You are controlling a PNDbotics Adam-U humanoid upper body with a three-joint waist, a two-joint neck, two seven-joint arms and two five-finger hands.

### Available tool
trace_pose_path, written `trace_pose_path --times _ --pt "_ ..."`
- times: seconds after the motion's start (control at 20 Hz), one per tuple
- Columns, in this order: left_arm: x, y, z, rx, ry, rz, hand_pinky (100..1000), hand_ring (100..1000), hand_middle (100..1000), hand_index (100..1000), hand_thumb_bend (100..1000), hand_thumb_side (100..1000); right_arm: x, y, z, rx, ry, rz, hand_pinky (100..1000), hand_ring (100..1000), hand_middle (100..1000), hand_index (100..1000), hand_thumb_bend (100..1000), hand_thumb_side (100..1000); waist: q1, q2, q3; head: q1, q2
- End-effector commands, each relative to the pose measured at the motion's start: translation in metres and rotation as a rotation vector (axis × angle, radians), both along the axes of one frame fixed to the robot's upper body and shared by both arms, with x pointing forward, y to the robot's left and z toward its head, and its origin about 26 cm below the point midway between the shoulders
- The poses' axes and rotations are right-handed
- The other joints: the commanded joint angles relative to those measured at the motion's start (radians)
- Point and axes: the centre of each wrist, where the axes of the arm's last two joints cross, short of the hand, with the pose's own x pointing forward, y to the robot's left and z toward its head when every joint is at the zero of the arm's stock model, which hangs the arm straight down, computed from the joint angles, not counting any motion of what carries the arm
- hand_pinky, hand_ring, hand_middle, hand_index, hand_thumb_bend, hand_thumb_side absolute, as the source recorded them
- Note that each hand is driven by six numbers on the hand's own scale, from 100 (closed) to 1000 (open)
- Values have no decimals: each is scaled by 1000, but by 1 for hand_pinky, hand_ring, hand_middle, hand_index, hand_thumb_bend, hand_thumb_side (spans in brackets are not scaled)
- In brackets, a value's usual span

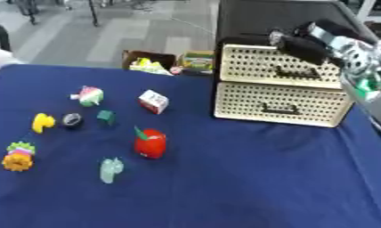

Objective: Pick up objects from table and place into drawer.

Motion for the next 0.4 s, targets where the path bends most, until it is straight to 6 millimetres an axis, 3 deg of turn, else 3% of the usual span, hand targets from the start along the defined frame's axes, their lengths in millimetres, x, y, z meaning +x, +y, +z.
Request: trace_pose_path --times 0.05,0.2,0.4 --pt "-5 5 8 4 -33 12 573 633 595 790 100 687 -22 -7 24 -21 -129 -17 785 802 801 790 100 1000 3 -26 -1 11 7" --pt "-5 6 7 2 -32 15 572 633 595 790 100 686 -42 -10 32 -22 -213 -12 764 790 790 785 100 1000 5 -31 -2 21 10" --pt "-5 9 5 -3 -30 24 571 631 594 790 100 686 -82 -13 44 6 -370 -3 740 775 771 772 100 1000 8 -34 -6 37 22"
